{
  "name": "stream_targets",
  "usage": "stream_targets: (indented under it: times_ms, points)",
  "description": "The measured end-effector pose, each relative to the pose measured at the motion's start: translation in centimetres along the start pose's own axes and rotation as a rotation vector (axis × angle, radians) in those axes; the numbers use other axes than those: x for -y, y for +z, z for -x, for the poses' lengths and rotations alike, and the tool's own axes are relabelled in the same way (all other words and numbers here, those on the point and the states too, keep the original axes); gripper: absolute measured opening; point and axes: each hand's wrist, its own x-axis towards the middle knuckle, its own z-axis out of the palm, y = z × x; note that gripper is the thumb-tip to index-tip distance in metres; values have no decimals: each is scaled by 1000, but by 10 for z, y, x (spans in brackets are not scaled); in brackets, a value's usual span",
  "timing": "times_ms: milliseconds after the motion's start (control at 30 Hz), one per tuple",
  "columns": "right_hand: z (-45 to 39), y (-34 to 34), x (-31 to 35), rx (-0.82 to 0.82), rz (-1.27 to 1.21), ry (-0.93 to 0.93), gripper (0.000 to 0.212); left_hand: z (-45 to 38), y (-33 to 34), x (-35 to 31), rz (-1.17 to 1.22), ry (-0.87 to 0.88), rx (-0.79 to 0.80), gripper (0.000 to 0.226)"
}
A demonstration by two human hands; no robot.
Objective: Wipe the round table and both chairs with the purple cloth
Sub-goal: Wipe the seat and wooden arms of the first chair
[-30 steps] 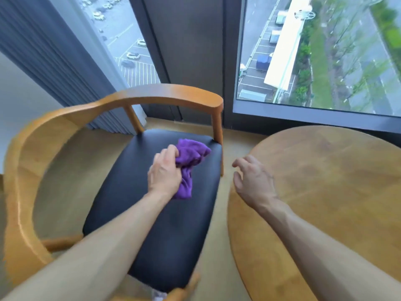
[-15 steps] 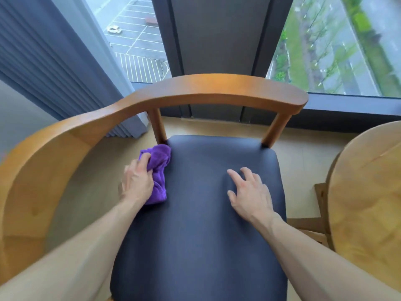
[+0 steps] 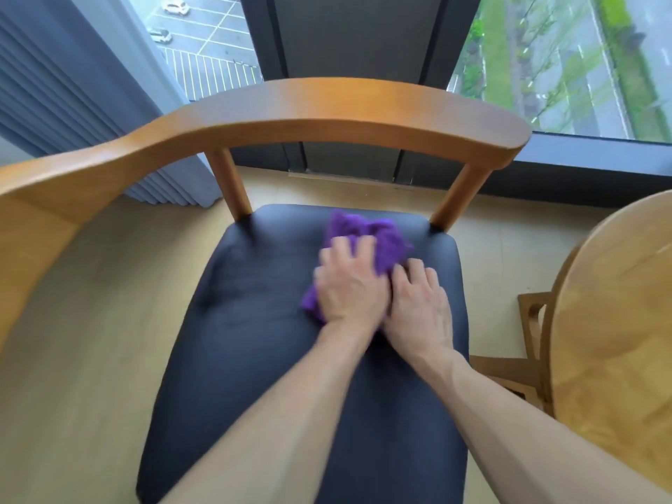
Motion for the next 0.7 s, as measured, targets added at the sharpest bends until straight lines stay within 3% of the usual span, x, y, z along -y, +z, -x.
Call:
stream_targets:
  times_ms: [100,200,267,367,400,500,567,700]
  points:
    - [9,3,-15,-78,65,-3,29,-5,6,-8,-19,319,89,39]
    - [14,3,-19,-55,87,-15,47,-33,-19,47,-216,534,87,52]
    - [12,0,-15,-31,66,25,53,-59,-40,94,-307,363,71,57]
    - [10,-1,-16,-22,42,38,51,-84,-59,123,-282,-161,83,44]
    - [11,-1,-16,-17,34,40,51,-89,-56,115,-275,-263,96,38]
    - [10,-2,-17,-2,15,42,51,-96,-29,56,-249,-334,102,38]
    - [9,-4,-18,8,16,37,51,-92,-5,3,-195,-225,152,39]
    - [8,-3,-24,-15,30,8,43,-57,17,-71,-214,300,248,45]
